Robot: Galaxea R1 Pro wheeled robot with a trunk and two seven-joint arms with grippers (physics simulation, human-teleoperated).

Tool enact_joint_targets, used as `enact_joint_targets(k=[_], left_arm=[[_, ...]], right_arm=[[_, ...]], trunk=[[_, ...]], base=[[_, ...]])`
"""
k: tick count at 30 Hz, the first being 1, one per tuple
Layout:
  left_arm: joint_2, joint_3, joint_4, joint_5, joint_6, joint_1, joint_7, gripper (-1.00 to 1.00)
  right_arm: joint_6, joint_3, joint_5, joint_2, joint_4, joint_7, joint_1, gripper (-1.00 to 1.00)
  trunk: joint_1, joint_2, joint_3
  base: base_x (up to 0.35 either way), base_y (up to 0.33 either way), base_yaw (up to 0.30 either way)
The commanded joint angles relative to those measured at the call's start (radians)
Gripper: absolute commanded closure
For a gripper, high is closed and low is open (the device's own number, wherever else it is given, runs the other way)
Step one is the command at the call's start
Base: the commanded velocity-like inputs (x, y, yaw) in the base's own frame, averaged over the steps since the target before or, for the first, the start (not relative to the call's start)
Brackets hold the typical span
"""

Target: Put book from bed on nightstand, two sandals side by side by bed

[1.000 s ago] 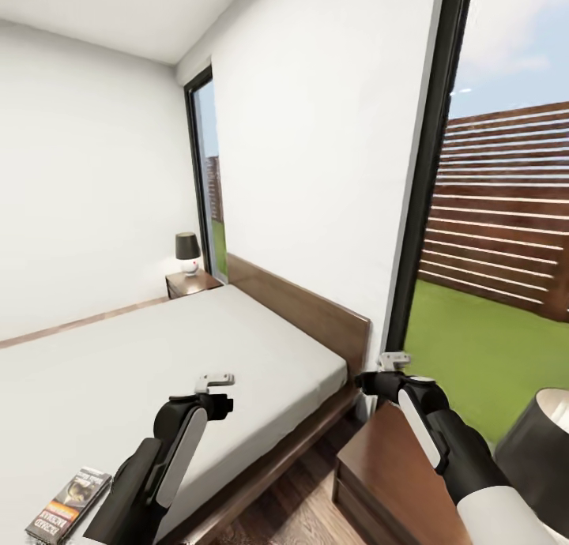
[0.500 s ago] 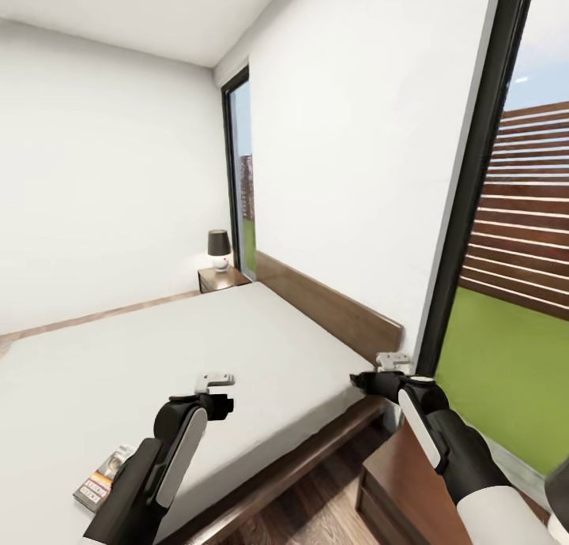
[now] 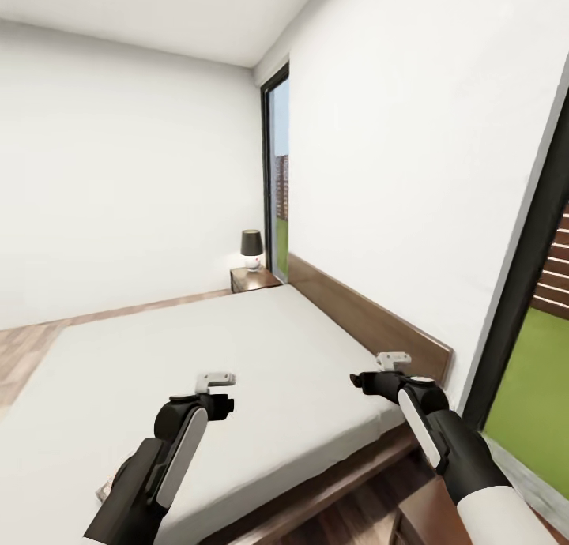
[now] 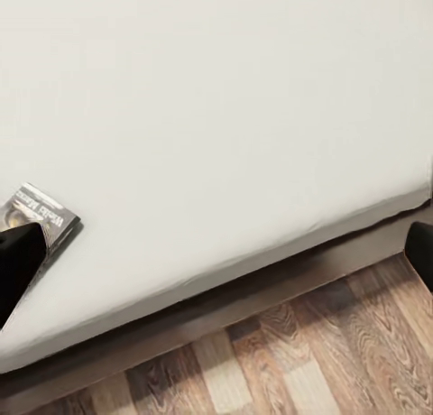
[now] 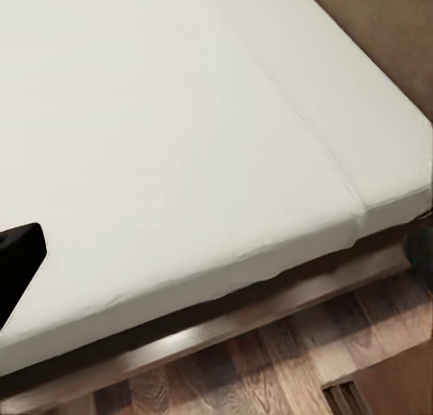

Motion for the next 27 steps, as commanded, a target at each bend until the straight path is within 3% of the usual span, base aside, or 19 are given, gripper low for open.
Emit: enact_joint_targets(k=[1, 8, 22, 27], left_arm=[[0.000, -0.001, 0.000, 0.010, 0.002, -0.001, 0.010, -1.00], [0.001, 0.000, 0.000, 0.009, 0.002, -0.001, 0.010, -1.00], [0.001, 0.003, 0.000, 0.010, 0.001, -0.001, 0.010, -1.00], [0.001, 0.002, 0.000, 0.007, 0.001, -0.001, 0.011, -1.00]], right_arm=[[0.004, 0.001, -0.001, -0.001, -0.001, 0.001, 0.000, -1.00], [0.004, 0.001, -0.001, -0.001, -0.001, 0.002, 0.000, -1.00], [0.001, 0.001, 0.000, -0.001, -0.001, 0.002, 0.000, -1.00], [0.001, 0.001, 0.000, -0.001, -0.001, 0.002, 0.000, -1.00]], trunk=[[0.001, -0.001, 0.000], [0.001, -0.001, 0.000], [0.001, -0.001, 0.000], [0.001, -0.001, 0.000]], base=[[0.310, -0.073, 0.284], [0.298, -0.052, 0.284], [0.031, -0.001, 0.284], [0.186, 0.000, 0.284]])
